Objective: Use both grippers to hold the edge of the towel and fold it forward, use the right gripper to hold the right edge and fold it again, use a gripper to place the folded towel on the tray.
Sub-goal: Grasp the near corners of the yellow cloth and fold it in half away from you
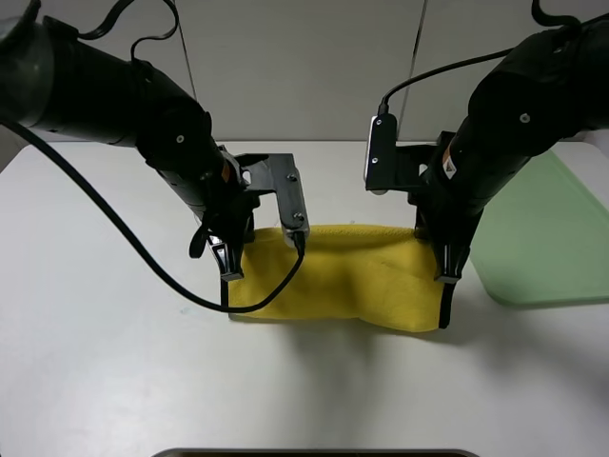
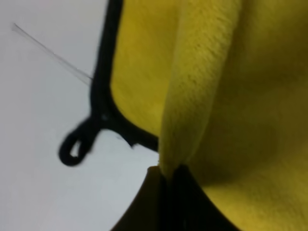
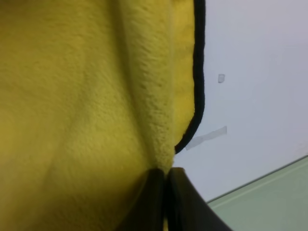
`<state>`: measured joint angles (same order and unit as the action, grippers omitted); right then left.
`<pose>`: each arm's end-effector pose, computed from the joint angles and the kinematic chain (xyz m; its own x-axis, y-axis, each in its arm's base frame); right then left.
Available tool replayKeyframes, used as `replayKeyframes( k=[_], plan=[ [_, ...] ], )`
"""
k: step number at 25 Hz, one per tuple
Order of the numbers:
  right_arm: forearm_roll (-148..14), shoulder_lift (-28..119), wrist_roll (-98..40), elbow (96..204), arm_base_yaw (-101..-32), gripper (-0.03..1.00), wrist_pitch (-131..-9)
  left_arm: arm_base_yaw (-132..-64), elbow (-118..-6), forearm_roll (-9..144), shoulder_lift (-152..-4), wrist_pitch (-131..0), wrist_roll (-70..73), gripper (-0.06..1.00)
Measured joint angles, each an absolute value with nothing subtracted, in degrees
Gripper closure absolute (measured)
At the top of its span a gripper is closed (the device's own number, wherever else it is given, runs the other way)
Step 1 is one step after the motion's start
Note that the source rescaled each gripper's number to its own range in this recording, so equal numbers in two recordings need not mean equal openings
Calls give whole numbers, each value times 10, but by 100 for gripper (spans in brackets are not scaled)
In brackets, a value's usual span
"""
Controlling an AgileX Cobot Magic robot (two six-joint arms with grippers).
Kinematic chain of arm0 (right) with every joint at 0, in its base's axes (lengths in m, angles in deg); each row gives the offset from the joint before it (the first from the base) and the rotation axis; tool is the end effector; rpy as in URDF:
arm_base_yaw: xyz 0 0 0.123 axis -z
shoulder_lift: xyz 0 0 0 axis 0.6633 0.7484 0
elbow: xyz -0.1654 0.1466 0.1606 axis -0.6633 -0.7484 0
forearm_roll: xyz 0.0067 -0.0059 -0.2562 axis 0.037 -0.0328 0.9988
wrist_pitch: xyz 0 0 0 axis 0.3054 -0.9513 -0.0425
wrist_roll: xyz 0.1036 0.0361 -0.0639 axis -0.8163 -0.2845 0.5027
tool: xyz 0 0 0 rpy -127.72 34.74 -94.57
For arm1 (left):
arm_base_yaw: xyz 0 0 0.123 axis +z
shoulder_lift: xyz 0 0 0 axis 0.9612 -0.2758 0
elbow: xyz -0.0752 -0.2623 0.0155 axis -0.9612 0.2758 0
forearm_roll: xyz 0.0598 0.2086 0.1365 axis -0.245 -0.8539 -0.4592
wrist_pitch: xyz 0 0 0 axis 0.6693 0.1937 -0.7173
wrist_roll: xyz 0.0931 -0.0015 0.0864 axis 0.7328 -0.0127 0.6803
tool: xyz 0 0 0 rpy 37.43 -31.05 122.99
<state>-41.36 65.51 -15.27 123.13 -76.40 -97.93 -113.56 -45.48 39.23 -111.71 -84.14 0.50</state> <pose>0.2737 0.1620 0.1434 -0.0910 -0.9930 -0.0747 -0.9228 0.1123 -0.3685 0.3075 -0.2380 0.1165 -0.0251 0.9633 -0.2671 0.9011 0.1375 0.4113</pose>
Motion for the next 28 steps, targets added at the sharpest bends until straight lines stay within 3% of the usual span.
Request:
replayKeyframes(
  k=[18,20,21,22,25,26,28],
  plan=[
    [-336,700,-153,1231,-764,97,-922,-1135,-501,388,-1184,-792,5,94],
    [-335,700,-153,1231,-764,96,-916,-1135,-501,388,-1184,-790,5,88],
    [-334,700,-153,1231,-764,93,-915,-1135,-501,388,-1184,-790,5,81],
    [-333,700,-154,1231,-764,83,-914,-1135,-501,388,-1184,-790,5,68],
    [-322,700,-182,1231,-763,25,-913,-1135,-501,388,-1184,-785,-1,20],
    [-310,700,-199,1231,-762,14,-910,-1135,-501,388,-1184,-780,-2,11],
    [-283,700,-224,1231,-760,3,-904,-1135,-501,388,-1184,-773,-4,1]
  ],
)
